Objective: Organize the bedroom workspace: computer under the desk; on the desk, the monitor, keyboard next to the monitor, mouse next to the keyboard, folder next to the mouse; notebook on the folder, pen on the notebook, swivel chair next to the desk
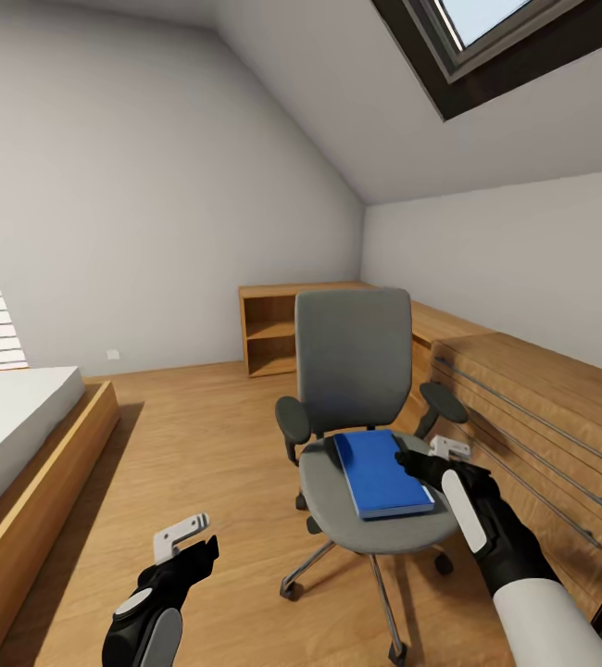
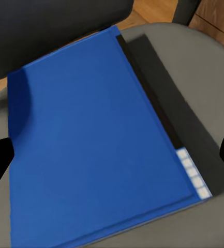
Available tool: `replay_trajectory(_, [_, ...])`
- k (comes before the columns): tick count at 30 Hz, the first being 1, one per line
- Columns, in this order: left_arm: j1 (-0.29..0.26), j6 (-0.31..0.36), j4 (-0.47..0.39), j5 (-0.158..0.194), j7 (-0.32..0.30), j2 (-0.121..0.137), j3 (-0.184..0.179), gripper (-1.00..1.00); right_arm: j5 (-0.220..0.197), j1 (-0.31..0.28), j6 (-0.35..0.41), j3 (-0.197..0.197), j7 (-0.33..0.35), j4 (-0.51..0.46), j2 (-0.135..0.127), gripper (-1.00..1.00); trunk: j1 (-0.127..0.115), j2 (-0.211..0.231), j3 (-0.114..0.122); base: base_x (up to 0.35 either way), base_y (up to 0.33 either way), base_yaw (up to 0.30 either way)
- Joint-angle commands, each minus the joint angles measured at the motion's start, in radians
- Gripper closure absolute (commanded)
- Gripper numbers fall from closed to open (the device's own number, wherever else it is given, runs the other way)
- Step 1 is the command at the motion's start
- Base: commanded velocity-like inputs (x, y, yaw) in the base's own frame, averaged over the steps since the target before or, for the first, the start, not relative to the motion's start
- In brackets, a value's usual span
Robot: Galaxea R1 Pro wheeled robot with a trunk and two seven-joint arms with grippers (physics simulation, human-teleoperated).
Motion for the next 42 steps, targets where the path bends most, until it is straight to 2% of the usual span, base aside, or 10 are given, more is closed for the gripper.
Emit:
replay_trajectory(1, [-0.001,0.001,-0.001,0.01,0.01,0.0,-0.001,-1.0,-0.01,-0.001,-0.006,0.001,-0.002,0.006,-0.001,-1.0,0.0,-0.001,-0.001,0.0,0.0,0.0])
replay_trajectory(8, [-0.001,0.0,-0.001,0.009,0.01,0.0,-0.001,-1.0,0.019,-0.001,-0.119,0.005,0.08,0.087,-0.021,-1.0,0.0,-0.001,-0.001,0.153,0.0,0.0])
replay_trajectory(9, [-0.001,-0.001,-0.001,0.009,0.01,0.0,-0.001,-1.0,0.032,-0.001,-0.142,0.005,0.095,0.106,-0.024,-1.0,0.0,-0.001,-0.001,0.279,0.0,0.0])
replay_trajectory(10, [-0.001,-0.001,-0.001,0.009,0.01,0.0,0.0,-1.0,0.064,-0.002,-0.178,0.006,0.119,0.14,-0.028,-1.0,0.0,-0.001,-0.001,0.179,0.0,0.0])
replay_trajectory(12, [-0.001,-0.001,-0.001,0.009,0.01,0.0,0.002,-1.0,0.098,-0.002,-0.204,0.007,0.131,0.164,-0.029,-1.0,0.0,-0.001,-0.001,0.094,0.0,0.0])
replay_trajectory(16, [-0.001,-0.002,-0.001,0.009,0.011,0.0,0.002,-1.0,0.123,-0.002,-0.225,0.007,0.136,0.185,-0.029,-1.0,0.0,-0.001,-0.001,0.129,0.0,0.0])
replay_trajectory(24, [-0.001,-0.001,-0.001,0.009,0.011,0.0,0.003,-1.0,0.134,-0.006,-0.272,0.007,0.138,0.26,-0.028,-1.0,0.0,-0.001,-0.001,0.207,0.0,0.0])
replay_trajectory(38, [-0.001,-0.002,-0.001,0.008,0.01,0.0,0.003,-1.0,0.137,-0.008,-0.288,0.011,0.138,0.279,-0.025,-1.0,0.0,-0.001,-0.001,0.145,0.0,0.0])
replay_trajectory(40, [-0.001,-0.002,-0.001,0.009,0.011,0.0,0.002,-1.0,0.155,-0.007,-0.287,0.031,0.136,0.28,-0.024,-1.0,0.0,-0.001,-0.001,0.047,0.0,0.0])
replay_trajectory(42, [-0.001,-0.002,-0.001,0.009,0.011,0.0,0.0,-1.0,0.158,-0.007,-0.286,0.035,0.136,0.28,-0.023,-1.0,0.0,-0.001,-0.001,0.018,0.0,0.0])
